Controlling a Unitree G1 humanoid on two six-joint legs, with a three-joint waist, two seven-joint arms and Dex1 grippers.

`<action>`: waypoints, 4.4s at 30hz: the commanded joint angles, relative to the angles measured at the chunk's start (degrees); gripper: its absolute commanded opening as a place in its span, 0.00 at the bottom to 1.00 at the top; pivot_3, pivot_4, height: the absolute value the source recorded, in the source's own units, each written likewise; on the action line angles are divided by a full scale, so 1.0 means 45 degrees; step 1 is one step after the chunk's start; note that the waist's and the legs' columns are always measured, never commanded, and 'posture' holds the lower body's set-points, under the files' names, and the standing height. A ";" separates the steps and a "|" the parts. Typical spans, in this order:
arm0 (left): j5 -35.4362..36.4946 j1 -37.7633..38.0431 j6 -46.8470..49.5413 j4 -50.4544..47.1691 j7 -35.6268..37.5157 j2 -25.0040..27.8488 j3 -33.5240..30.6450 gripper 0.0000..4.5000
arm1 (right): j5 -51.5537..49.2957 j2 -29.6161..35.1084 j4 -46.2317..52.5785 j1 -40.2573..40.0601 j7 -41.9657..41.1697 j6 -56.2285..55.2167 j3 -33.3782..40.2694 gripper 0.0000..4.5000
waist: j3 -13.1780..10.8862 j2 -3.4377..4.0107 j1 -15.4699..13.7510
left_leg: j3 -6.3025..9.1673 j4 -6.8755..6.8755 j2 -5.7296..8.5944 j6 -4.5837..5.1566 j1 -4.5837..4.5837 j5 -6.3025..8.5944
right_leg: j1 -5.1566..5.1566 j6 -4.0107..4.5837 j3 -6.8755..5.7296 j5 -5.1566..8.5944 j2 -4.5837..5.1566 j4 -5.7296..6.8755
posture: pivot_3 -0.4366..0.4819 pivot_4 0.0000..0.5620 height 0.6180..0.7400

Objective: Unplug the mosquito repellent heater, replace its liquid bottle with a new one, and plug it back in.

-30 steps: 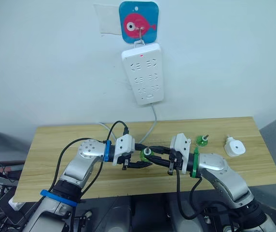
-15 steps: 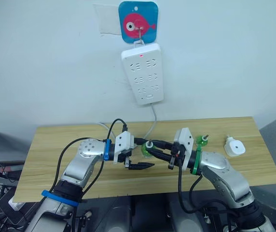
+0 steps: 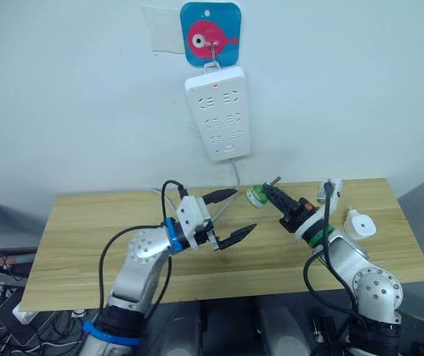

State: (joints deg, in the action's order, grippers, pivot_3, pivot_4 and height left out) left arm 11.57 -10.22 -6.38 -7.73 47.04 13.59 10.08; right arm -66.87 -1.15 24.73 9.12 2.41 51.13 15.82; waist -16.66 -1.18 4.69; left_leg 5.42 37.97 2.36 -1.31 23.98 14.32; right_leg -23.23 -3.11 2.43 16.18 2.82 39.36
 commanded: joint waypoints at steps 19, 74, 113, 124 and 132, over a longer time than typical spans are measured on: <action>-0.0586 -0.0792 -0.1949 0.2097 -0.1493 -0.1451 0.0589 1.00 | -0.5233 0.1052 0.0497 -0.0883 0.2832 -0.1143 -0.1122 0.19 | 0.0260 0.0002 0.0060 | -0.0065 0.0001 -0.0008 0.0007 -0.0003 0.0000 | -0.0010 -0.0003 -0.0002 0.0002 -0.0059 0.0004 | 0.35 0.38 1.00; 0.2244 -0.0809 0.0258 0.0806 0.1549 0.0867 0.0237 0.50 | -0.0413 1.4075 0.0023 -0.3825 -0.1485 -0.0002 -0.0006 0.99 | 0.0351 0.0020 0.0049 | -0.0084 0.0009 -0.0043 0.0016 -0.0013 0.0003 | 0.0020 -0.0005 0.0018 0.0003 -0.0136 -0.0036 | 0.29 0.49 1.00; 0.2211 0.0937 0.1366 -0.1536 0.1307 0.1401 0.0131 0.50 | 1.2319 1.1492 -1.4759 0.7075 -1.1268 -0.0134 -0.6358 0.99 | 0.0284 0.0032 -0.0154 | -0.0115 0.0005 -0.0044 0.0024 -0.0016 0.0007 | 0.0015 -0.0014 0.0056 -0.0017 -0.0106 -0.0064 | 0.44 0.53 1.00; 0.2271 0.0958 0.1579 -0.1691 0.1373 0.1508 0.0094 0.50 | 1.3228 1.0975 -1.6700 0.7674 -1.1536 -0.0780 -0.5854 0.99 | 0.0271 0.0030 -0.0276 | -0.0117 0.0005 -0.0044 0.0024 -0.0017 0.0007 | 0.0015 -0.0014 0.0058 -0.0018 -0.0106 -0.0064 | 0.45 0.55 1.00; 0.2256 0.0917 0.1695 -0.1738 0.1416 0.1575 0.0130 0.50 | 1.3929 1.0722 -1.8245 0.8193 -1.1592 -0.1592 -0.5689 0.99 | 0.0207 0.0028 -0.0310 | -0.0118 0.0004 -0.0043 0.0024 -0.0015 0.0007 | 0.0016 -0.0013 0.0059 -0.0018 -0.0105 -0.0066 | 0.45 0.56 1.00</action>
State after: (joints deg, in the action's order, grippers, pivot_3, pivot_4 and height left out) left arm 20.55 -6.37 1.22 -12.96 53.16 20.29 10.82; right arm -5.24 46.59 -56.32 45.02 -49.63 44.96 -11.24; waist -15.73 -1.06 3.30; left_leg 4.89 37.99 2.17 -1.20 23.91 14.35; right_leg -23.16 -3.17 2.70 16.10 2.35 39.06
